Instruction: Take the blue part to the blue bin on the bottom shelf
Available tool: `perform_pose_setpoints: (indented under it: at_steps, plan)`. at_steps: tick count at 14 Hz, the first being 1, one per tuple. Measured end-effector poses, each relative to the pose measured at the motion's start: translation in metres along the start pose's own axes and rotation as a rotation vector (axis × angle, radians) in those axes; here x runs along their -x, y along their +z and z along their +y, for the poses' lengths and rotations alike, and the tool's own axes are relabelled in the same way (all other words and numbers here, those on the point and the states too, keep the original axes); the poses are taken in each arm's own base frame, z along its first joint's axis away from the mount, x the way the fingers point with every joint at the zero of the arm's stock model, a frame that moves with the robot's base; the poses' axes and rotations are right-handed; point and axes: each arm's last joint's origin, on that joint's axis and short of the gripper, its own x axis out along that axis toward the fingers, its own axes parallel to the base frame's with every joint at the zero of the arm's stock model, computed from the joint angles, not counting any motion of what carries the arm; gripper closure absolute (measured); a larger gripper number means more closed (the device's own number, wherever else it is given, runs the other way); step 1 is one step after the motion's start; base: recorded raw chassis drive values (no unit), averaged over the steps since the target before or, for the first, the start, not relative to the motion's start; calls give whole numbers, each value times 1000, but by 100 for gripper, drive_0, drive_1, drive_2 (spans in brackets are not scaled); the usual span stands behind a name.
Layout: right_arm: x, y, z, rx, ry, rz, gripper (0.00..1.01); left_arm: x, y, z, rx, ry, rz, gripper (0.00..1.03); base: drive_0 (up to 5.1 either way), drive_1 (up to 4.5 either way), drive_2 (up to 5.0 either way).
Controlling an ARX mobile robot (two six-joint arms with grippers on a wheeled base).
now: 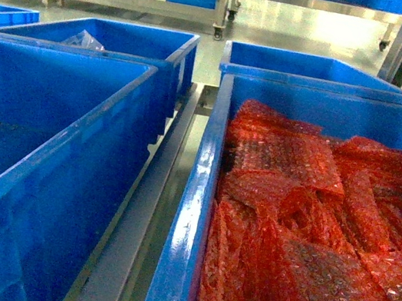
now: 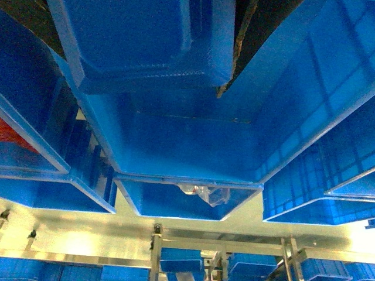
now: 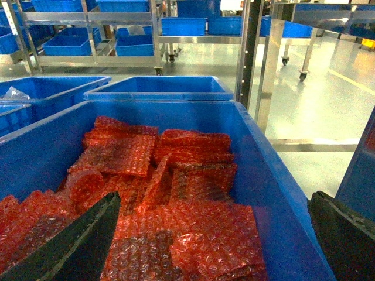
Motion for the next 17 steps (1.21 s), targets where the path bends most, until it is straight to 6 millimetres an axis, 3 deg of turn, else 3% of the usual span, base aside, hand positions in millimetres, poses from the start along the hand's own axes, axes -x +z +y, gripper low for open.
perform_pose_setpoints:
  at_steps: [17]
  plan:
    - [0, 0, 0, 0, 0, 0, 3, 0, 0, 0, 0, 0, 0, 59, 0, 0, 0]
